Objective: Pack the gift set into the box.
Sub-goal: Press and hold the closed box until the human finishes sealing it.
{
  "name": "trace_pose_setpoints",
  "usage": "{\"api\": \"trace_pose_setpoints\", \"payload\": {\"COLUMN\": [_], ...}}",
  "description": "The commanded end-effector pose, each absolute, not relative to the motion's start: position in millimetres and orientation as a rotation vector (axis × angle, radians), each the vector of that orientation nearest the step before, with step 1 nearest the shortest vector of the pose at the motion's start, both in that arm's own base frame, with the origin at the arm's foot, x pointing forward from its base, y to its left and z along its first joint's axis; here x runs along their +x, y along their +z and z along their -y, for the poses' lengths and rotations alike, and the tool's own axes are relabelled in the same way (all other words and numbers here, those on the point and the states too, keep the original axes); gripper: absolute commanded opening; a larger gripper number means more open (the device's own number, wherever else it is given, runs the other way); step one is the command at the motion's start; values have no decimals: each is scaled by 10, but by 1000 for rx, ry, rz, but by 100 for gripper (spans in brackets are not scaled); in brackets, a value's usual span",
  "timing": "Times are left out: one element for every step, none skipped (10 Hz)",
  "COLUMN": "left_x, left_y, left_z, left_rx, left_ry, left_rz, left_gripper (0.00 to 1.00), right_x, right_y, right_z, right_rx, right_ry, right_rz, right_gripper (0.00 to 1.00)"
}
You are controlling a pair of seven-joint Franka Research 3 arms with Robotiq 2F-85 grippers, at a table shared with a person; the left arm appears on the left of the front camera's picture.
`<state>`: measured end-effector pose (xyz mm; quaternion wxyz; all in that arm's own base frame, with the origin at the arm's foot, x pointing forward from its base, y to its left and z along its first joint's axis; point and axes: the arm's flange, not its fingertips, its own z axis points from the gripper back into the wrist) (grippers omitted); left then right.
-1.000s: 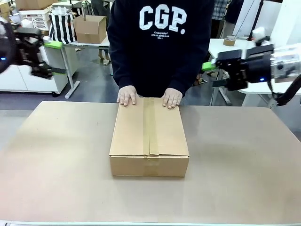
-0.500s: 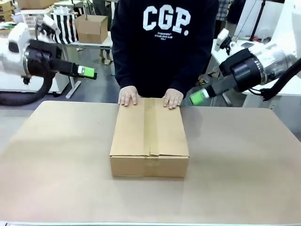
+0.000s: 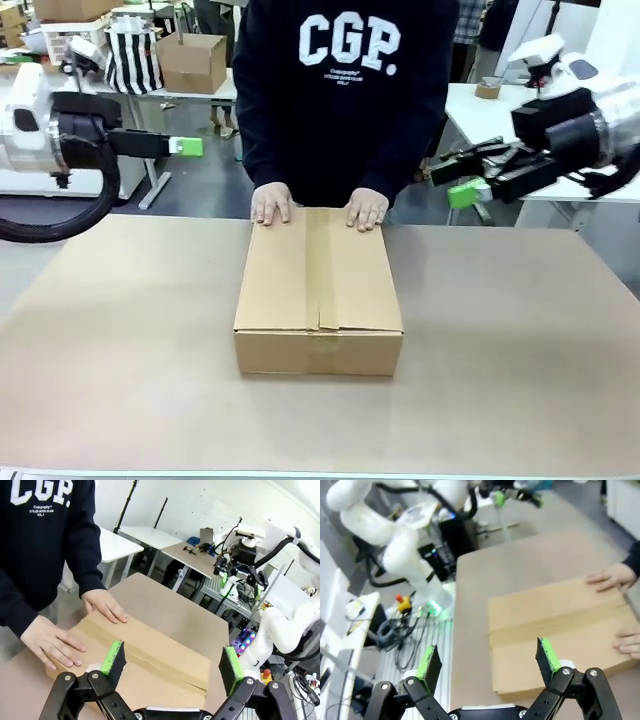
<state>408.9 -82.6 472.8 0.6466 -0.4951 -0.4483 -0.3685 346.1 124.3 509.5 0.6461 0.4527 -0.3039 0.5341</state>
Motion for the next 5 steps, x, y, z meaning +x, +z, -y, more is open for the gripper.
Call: {"api": "trace_pose_setpoints", "payload": {"left_x": [4085, 4085, 4085, 4093, 4119], "left_y": [4724, 4724, 4724, 4726, 4591], "left_z": [820, 820, 820, 806, 1060], "left_rx": [-1102, -1102, -1102, -1118, -1144], "left_ry": [-858, -858, -858, -841, -977], "left_rz": [1038, 1038, 1038, 1025, 1000], "left_gripper": [100, 100, 100, 100, 100], "right_x": [3399, 3399, 3399, 3373, 3622], "right_y": [5074, 5074, 5074, 5019, 4900], "right_z": [-1251, -1251, -1251, -1293, -1525], "right_rx": [1054, 1054, 1054, 1063, 905], "right_ry": [1262, 1262, 1262, 1256, 1365], "right_rz": [576, 576, 576, 606, 700], "right_gripper": [100, 100, 100, 100, 100]}}
